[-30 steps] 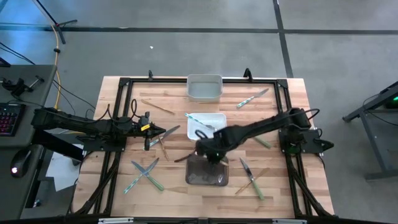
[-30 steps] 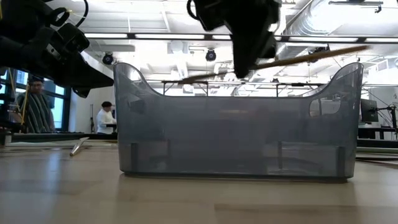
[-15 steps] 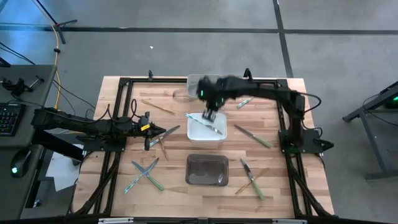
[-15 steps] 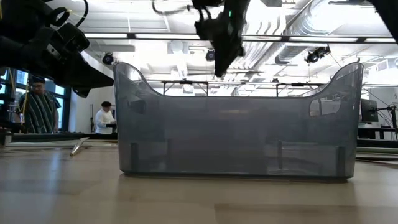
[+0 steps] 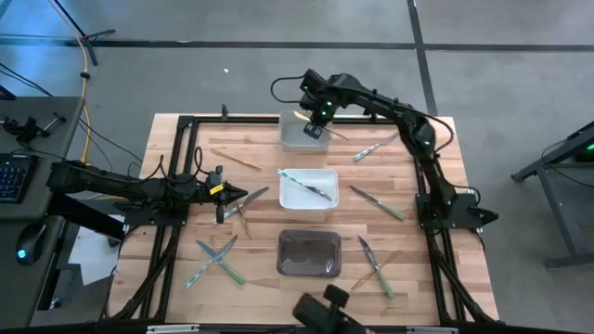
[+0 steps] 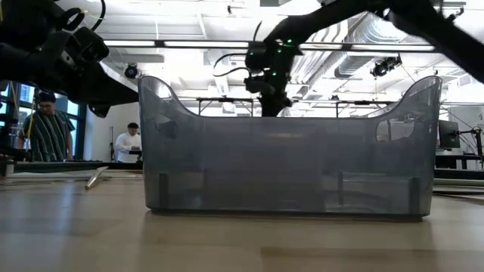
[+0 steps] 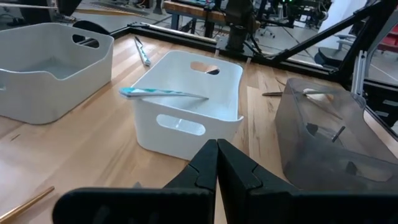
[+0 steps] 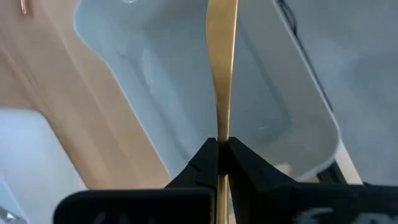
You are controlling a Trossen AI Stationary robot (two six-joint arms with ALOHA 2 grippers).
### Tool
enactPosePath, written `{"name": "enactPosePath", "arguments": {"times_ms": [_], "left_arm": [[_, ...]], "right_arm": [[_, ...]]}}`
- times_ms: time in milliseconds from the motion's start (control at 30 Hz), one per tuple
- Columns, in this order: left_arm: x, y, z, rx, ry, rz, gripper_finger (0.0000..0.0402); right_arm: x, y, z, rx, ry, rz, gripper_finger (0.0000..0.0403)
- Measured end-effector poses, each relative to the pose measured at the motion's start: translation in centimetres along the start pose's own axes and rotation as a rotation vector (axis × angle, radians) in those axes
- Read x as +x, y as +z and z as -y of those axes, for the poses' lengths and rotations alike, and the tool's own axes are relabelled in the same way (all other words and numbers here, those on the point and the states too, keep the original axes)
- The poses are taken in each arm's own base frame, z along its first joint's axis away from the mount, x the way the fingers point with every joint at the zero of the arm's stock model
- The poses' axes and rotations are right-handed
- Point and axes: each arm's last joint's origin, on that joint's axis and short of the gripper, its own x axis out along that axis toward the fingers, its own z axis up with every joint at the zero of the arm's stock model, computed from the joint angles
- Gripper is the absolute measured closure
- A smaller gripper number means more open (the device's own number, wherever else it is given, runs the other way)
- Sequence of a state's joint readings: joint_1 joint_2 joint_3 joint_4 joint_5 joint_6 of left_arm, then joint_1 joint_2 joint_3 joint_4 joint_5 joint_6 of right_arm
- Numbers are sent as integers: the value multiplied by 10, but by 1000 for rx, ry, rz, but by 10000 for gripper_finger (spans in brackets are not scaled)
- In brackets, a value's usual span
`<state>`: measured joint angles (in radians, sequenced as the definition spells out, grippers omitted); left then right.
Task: Sort silverware by color (type)
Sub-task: Put the gold table knife into the gray bin
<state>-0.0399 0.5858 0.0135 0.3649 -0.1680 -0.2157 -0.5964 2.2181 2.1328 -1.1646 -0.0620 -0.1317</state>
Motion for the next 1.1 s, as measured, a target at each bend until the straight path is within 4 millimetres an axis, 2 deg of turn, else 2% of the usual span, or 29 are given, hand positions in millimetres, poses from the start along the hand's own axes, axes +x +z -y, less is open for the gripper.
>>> {"name": "enactPosePath", "arguments": {"times_ms": [167,267,367,500,833,1100], "left_arm": [[0,0,0,-1,0,-1,401],[0,0,0,0,1,-2,401],[0,0,0,0,1,-1,401],[0,0,0,0,3,0,401],[0,0,-1,0,18,3,401],[0,0,-1,1,20,3,401]], "right_arm": [[17,19,3,-34,9,-32,402],[35,10,3,-47,41,-83,402],[43,6,9,-33,43,-102,402],[45,11,14,-29,27,-39,402],[46,21,10,-44,61,63,402],[68,19,10,-35,93,21,401]]}}
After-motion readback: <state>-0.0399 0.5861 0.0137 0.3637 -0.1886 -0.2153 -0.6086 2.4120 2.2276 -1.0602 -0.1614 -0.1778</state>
